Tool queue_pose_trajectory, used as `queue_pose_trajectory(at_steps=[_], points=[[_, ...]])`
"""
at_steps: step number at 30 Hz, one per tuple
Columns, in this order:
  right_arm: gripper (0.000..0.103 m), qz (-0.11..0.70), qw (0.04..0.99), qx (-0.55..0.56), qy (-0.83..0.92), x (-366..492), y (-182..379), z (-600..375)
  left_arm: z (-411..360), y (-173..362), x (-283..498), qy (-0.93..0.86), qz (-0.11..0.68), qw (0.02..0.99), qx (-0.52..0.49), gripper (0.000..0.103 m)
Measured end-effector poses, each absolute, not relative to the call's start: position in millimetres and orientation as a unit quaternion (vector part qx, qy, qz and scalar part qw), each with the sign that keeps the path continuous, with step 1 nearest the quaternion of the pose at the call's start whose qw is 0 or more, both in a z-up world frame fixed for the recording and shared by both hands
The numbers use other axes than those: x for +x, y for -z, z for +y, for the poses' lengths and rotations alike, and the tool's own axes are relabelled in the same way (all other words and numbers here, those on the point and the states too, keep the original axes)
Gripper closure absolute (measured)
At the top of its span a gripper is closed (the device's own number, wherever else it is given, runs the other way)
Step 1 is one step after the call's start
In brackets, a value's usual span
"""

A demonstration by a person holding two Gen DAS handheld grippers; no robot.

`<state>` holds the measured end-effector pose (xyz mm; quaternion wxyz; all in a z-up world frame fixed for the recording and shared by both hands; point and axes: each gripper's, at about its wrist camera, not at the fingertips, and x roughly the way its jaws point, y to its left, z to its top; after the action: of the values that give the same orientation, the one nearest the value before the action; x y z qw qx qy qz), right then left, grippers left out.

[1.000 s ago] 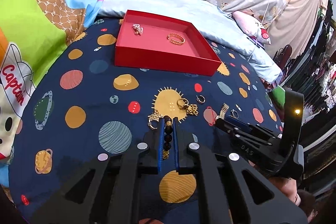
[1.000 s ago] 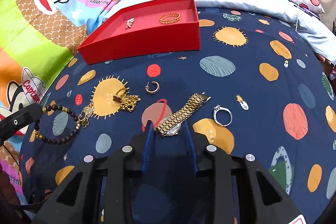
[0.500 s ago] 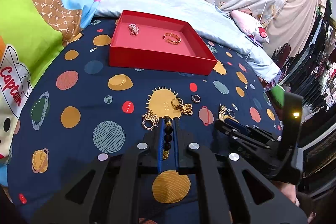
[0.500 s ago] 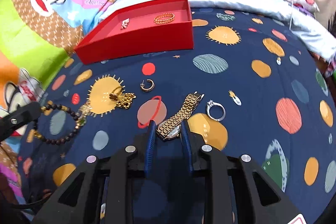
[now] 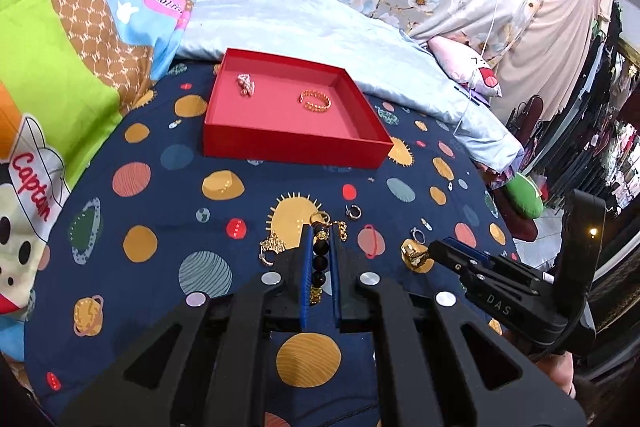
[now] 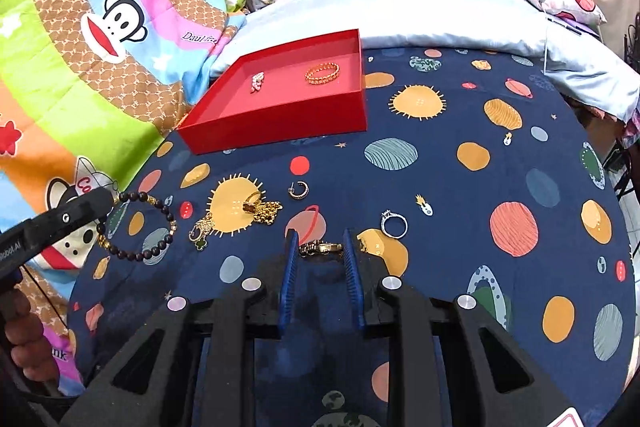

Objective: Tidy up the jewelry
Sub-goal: 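Carry the bead bracelet and gold watch into the red tray and open both tools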

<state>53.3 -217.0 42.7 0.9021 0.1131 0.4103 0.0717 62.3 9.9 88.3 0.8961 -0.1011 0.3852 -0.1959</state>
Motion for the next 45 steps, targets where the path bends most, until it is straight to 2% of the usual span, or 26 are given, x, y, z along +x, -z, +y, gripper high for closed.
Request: queue_pose_trajectory(at_steps=[11,16,22,28,36,43,44,45], points=[[0.082,0.366,0.919,0.106,-0.099,72.4,-85.4,-218.9,7.7,-122.7,84.4,0.214,0.358,0.903,-0.105,0.096],[0.082,0.343,0.924,0.115,-0.126,107.2,-109.0,-220.9,2.5,-152.1,124.4,0.229,0.333,0.909,-0.103,0.096],[0.082,0.326,0.923,0.134,-0.151,172.3,-123.9,-222.0,-2.6,-161.5,191.3,0.233,0.329,0.908,-0.112,0.096],[0.082,0.357,0.911,0.141,-0.152,227.1,-98.3,-218.1,-8.4,-137.6,244.4,0.228,0.358,0.897,-0.122,0.096],[0.082,0.421,0.885,0.131,-0.147,269.7,-45.1,-208.0,-5.7,-68.4,296.1,0.189,0.433,0.873,-0.122,0.096],[0.081,0.44,0.882,0.097,-0.136,304.9,-24.4,-193.4,7.0,-45.2,321.9,0.143,0.44,0.88,-0.106,0.095],[0.08,0.439,0.883,0.092,-0.137,308.5,-23.1,-190.8,8.7,-44.9,324.0,0.136,0.435,0.884,-0.101,0.091],[0.08,0.434,0.886,0.087,-0.135,311.3,-22.9,-189.0,9.3,-45.1,324.9,0.13,0.432,0.887,-0.097,0.076]])
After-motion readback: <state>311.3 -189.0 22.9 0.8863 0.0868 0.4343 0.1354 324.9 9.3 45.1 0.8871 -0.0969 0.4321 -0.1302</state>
